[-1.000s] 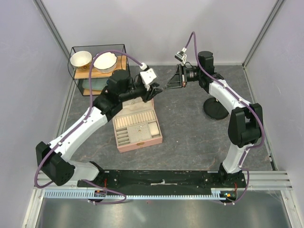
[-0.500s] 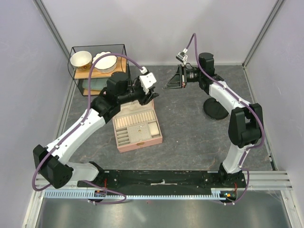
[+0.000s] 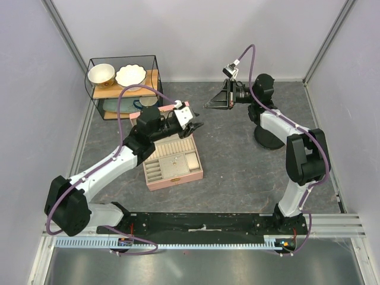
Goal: Organize the mixed jewelry
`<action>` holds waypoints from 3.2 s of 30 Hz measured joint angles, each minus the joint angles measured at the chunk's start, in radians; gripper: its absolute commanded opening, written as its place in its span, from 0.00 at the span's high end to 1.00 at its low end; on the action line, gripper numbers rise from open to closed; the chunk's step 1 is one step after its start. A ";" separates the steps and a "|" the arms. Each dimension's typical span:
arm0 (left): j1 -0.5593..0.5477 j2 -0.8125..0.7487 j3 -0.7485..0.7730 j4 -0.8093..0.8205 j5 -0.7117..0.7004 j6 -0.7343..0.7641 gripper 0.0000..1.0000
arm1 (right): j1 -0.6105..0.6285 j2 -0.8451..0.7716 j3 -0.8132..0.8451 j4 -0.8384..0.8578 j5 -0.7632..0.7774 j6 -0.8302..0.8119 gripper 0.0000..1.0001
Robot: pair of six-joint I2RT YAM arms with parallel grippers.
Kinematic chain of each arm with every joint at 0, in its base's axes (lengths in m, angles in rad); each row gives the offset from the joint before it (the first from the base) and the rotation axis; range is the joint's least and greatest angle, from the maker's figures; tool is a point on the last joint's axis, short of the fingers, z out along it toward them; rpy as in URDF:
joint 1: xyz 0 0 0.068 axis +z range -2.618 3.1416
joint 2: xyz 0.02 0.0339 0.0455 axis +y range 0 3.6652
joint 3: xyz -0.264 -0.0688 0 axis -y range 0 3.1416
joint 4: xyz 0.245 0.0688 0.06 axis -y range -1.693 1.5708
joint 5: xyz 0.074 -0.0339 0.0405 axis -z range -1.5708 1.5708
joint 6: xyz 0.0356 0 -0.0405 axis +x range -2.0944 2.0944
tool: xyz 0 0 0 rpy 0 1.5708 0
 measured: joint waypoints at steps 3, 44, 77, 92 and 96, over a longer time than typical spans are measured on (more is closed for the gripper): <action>0.006 0.000 -0.016 0.074 0.007 0.000 0.54 | 0.000 0.000 -0.002 0.080 0.000 0.062 1.00; 0.017 0.000 -0.084 0.386 0.051 0.031 0.58 | 0.026 0.000 -0.043 0.198 -0.023 0.163 1.00; 0.017 0.026 -0.085 0.385 0.055 0.045 0.64 | 0.039 0.000 -0.043 0.200 -0.023 0.166 1.00; 0.019 0.026 -0.085 0.385 0.071 0.051 0.74 | 0.039 0.000 -0.043 0.202 -0.028 0.166 1.00; 0.021 0.024 -0.085 0.385 0.071 0.054 0.80 | 0.039 0.000 -0.043 0.202 -0.027 0.166 1.00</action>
